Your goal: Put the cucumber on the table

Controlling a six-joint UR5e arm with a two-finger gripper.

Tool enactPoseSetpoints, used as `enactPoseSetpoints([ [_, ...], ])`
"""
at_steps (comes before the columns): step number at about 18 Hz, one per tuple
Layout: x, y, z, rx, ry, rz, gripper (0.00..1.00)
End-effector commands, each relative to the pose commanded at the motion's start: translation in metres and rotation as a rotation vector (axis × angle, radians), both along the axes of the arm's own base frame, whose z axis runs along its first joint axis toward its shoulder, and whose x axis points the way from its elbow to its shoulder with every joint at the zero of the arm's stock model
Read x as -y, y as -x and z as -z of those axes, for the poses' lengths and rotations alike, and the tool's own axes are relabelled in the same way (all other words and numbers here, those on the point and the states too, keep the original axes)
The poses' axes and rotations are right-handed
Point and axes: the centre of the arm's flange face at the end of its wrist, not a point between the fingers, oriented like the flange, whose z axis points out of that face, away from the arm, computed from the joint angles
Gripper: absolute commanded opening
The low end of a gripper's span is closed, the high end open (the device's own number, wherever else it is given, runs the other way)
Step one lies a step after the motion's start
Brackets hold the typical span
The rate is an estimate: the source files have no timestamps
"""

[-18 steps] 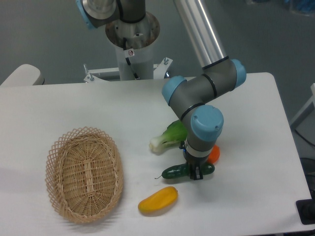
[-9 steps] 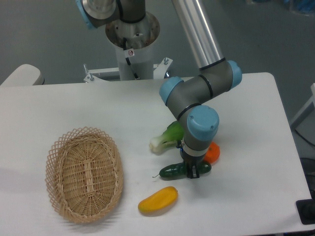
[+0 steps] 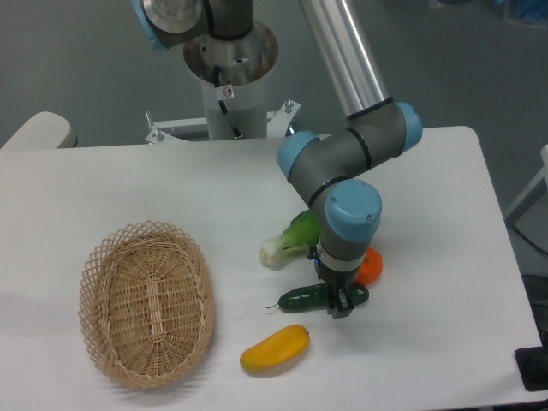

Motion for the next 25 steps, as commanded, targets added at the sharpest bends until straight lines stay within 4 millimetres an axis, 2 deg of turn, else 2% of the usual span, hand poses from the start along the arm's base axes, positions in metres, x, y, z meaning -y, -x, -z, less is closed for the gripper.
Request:
enactPoseSetpoints([
  [5, -0.004, 0.004, -0.045, -0.038, -0.043, -0.107, 1.0],
  [8, 0.002, 0.006, -0.088, -0.062, -0.109, -0.254, 1.0],
  [14, 0.001, -0.002, -0.138, -0.089, -0.189, -0.426, 1.0],
  [18, -0.011, -0.003, -0.162, -0.108, -0.231, -0.479, 1.0],
  [22, -0.012, -0.012, -0.172, -0.137, -0.176, -0.481, 1.0],
  [25, -0.032, -0.042, -0.187, -0.149, -0.145, -0.434, 1.0],
])
